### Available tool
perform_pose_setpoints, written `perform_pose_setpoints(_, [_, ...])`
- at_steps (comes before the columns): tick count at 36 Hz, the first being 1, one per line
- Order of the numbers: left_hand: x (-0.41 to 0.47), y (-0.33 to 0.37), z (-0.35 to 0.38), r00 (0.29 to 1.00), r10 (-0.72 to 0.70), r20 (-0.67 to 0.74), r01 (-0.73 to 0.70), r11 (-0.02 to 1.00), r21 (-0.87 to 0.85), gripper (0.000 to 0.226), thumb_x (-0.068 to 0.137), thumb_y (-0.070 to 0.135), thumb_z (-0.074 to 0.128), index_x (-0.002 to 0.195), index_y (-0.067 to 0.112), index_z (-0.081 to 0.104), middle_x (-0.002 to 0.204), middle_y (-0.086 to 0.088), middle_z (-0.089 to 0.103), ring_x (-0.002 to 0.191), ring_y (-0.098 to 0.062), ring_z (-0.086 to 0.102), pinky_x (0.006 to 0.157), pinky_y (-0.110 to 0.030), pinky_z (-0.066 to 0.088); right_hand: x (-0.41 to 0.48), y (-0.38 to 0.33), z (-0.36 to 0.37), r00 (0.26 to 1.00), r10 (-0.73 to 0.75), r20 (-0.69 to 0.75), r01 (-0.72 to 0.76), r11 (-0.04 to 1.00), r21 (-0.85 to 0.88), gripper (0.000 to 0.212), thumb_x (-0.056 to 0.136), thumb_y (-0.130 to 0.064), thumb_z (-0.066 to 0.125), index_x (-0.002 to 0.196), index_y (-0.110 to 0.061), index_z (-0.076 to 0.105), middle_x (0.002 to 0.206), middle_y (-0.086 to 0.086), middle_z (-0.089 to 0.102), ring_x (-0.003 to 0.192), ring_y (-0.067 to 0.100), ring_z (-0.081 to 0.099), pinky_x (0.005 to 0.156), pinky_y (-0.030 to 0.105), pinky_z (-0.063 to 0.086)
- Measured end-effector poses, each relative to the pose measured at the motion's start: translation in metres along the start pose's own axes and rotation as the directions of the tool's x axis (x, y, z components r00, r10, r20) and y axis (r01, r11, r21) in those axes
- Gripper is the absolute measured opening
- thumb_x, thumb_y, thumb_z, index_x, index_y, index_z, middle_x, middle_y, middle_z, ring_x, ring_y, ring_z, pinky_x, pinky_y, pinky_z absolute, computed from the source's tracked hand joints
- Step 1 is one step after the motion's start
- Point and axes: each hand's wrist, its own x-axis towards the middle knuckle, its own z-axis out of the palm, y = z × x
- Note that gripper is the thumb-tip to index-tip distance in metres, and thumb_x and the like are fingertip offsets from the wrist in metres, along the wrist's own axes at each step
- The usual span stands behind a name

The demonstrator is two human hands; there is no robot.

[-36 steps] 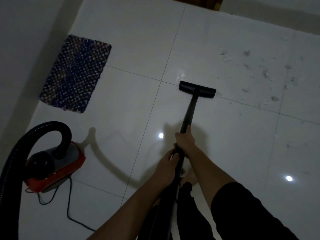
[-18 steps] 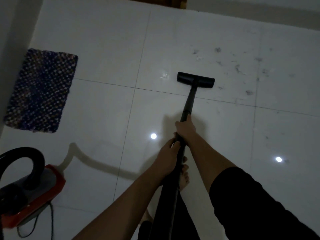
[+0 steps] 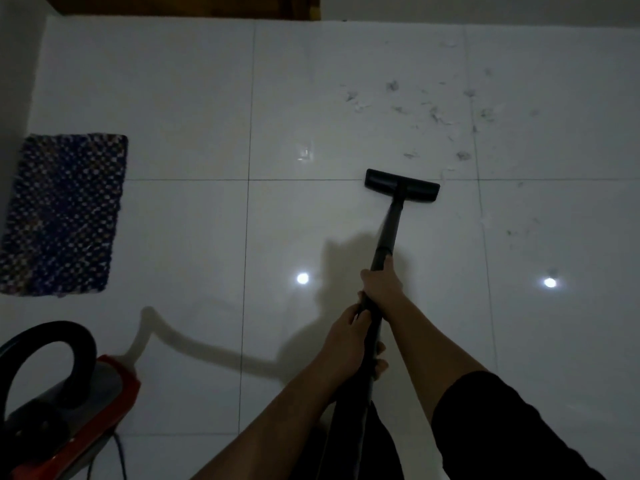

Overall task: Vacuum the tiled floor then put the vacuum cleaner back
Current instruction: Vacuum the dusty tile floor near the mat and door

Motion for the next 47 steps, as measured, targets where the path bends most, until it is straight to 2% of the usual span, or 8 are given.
perform_pose_setpoints(3, [-0.004, -0.006, -0.003, 1.000, 0.021, 0.019, -0.020, 0.999, -0.041, 0.021, 0.103, 0.023, 0.035, 0.111, 0.018, 0.054, 0.067, -0.010, 0.052, 0.042, -0.014, 0.047, 0.037, -0.017, 0.041, 0.002, 0.010, 0.008, 1.000, 0.015, 0.012, -0.016, 0.999, 0.045, 0.075, 0.094, -0.013, 0.046, 0.154, -0.029, 0.004, 0.107, 0.019, 0.056, 0.053, 0.018, 0.053, 0.046, 0.026, 0.044])
perform_pose_setpoints(6, [0.000, -0.008, -0.007, 0.999, 0.029, 0.015, -0.027, 0.995, -0.099, 0.023, 0.102, 0.020, 0.036, 0.090, 0.025, 0.055, 0.055, -0.004, 0.054, 0.036, -0.012, 0.045, 0.036, -0.017, 0.040, 0.009, 0.011, 0.014, 1.000, 0.001, 0.027, -0.002, 0.998, 0.055, 0.077, 0.094, -0.013, 0.046, 0.154, -0.029, 0.001, 0.109, 0.020, 0.057, 0.054, 0.018, 0.054, 0.048, 0.027, 0.046])
perform_pose_setpoints(10, [0.014, -0.001, -0.007, 0.999, 0.032, -0.019, -0.034, 0.988, -0.151, 0.021, 0.103, 0.021, 0.037, 0.096, 0.024, 0.057, 0.043, 0.003, 0.056, 0.034, -0.013, 0.047, 0.036, -0.018, 0.041, 0.025, -0.002, 0.015, 0.997, -0.036, 0.062, 0.034, 0.999, 0.027, 0.079, 0.093, -0.012, 0.045, 0.153, -0.031, -0.002, 0.113, 0.023, 0.058, 0.055, 0.020, 0.055, 0.050, 0.028, 0.047])
perform_pose_setpoints(16, [0.046, 0.033, 0.001, 0.998, 0.007, -0.058, -0.021, 0.967, -0.253, 0.030, 0.103, 0.025, 0.037, 0.127, 0.014, 0.051, 0.061, -0.011, 0.053, 0.036, -0.016, 0.049, 0.038, -0.019, 0.042, 0.055, -0.050, 0.000, 0.987, -0.068, 0.148, 0.077, 0.995, -0.060, 0.078, 0.095, -0.012, 0.044, 0.153, -0.031, -0.004, 0.119, 0.024, 0.058, 0.054, 0.018, 0.055, 0.043, 0.022, 0.042])
perform_pose_setpoints(32, [0.135, 0.156, 0.008, 0.994, 0.042, -0.100, -0.072, 0.945, -0.320, 0.029, 0.103, 0.029, 0.035, 0.126, 0.020, 0.051, 0.070, -0.014, 0.051, 0.038, -0.018, 0.047, 0.038, -0.022, 0.042, 0.140, -0.189, -0.028, 0.966, -0.078, 0.247, 0.119, 0.981, -0.156, 0.080, 0.095, -0.011, 0.044, 0.152, -0.032, -0.006, 0.127, 0.023, 0.053, 0.054, 0.016, 0.055, 0.034, 0.017, 0.040])
perform_pose_setpoints(41, [0.195, 0.270, -0.023, 0.998, 0.033, -0.062, -0.048, 0.966, -0.255, 0.034, 0.103, 0.031, 0.032, 0.135, 0.022, 0.042, 0.070, -0.014, 0.053, 0.040, -0.020, 0.048, 0.040, -0.024, 0.042, 0.201, -0.304, -0.028, 0.973, -0.092, 0.213, 0.122, 0.984, -0.131, 0.083, 0.094, -0.011, 0.046, 0.153, -0.032, -0.007, 0.126, 0.026, 0.053, 0.071, 0.029, 0.060, 0.063, 0.036, 0.055])
perform_pose_setpoints(44, [0.214, 0.310, -0.037, 0.997, 0.049, -0.057, -0.062, 0.966, -0.249, 0.031, 0.104, 0.030, 0.031, 0.131, 0.022, 0.044, 0.070, -0.014, 0.051, 0.039, -0.019, 0.046, 0.038, -0.021, 0.041, 0.218, -0.344, -0.026, 0.974, -0.099, 0.205, 0.115, 0.991, -0.068, 0.082, 0.094, -0.010, 0.046, 0.152, -0.036, -0.006, 0.122, 0.025, 0.055, 0.060, 0.023, 0.058, 0.050, 0.029, 0.048])
perform_pose_setpoints(47, [0.233, 0.339, -0.051, 0.997, 0.053, -0.056, -0.065, 0.967, -0.246, 0.027, 0.103, 0.029, 0.034, 0.126, 0.025, 0.047, 0.068, -0.014, 0.051, 0.037, -0.017, 0.046, 0.036, -0.021, 0.041, 0.235, -0.373, -0.019, 0.972, -0.100, 0.210, 0.107, 0.994, -0.025, 0.083, 0.094, -0.011, 0.047, 0.151, -0.038, -0.006, 0.124, 0.025, 0.055, 0.059, 0.022, 0.057, 0.050, 0.029, 0.047])
